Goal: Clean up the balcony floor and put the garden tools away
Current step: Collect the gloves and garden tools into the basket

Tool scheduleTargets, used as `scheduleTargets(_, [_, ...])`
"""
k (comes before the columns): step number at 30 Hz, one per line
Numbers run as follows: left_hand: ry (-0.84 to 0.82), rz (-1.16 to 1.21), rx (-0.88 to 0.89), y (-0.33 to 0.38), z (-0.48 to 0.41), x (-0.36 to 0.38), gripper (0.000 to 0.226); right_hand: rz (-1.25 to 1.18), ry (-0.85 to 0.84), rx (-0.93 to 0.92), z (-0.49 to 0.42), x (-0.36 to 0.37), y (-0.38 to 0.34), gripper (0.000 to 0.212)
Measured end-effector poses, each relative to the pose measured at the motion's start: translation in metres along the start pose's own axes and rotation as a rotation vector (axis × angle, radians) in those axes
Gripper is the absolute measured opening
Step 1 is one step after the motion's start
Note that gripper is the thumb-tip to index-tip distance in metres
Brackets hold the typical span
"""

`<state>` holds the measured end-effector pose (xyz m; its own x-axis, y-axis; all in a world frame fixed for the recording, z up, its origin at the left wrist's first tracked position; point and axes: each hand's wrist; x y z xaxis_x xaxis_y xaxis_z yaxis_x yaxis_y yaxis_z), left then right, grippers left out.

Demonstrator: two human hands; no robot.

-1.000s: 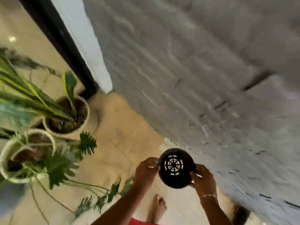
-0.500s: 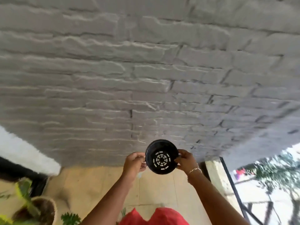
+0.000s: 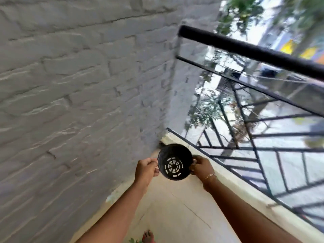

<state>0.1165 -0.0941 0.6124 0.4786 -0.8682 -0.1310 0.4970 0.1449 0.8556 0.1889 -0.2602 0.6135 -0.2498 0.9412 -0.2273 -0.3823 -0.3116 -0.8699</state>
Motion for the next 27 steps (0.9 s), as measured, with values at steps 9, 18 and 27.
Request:
scheduleTargets(9, [-0.387, -0.229, 0.062, -0.025, 0.097, 0.14, 0.015, -0.157, 0.391, 0.057, 0.107, -0.156, 0.088, 0.036])
scheduleTargets(18, [-0.799, -0.44, 0.13, -0.065, 0.216, 0.278, 0.02, -0.164, 0.848, 0.14, 0.234, -0.273, 0.179, 0.043])
scheduleTargets(27, [-1.078, -0.589, 0.124, -0.081, 0.264, 0.437, 0.016, -0.195, 1.137, 0.259, 0.26, -0.388, 0.235, 0.045])
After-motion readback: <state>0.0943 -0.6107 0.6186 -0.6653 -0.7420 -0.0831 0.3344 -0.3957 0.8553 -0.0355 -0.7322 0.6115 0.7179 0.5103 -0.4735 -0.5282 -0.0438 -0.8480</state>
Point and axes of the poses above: each hand's wrist, its own z-axis away from the middle knuckle, its own x-axis out of the palm, y = z × x, and after that the axes turned 4 degrees about -z, right-handed
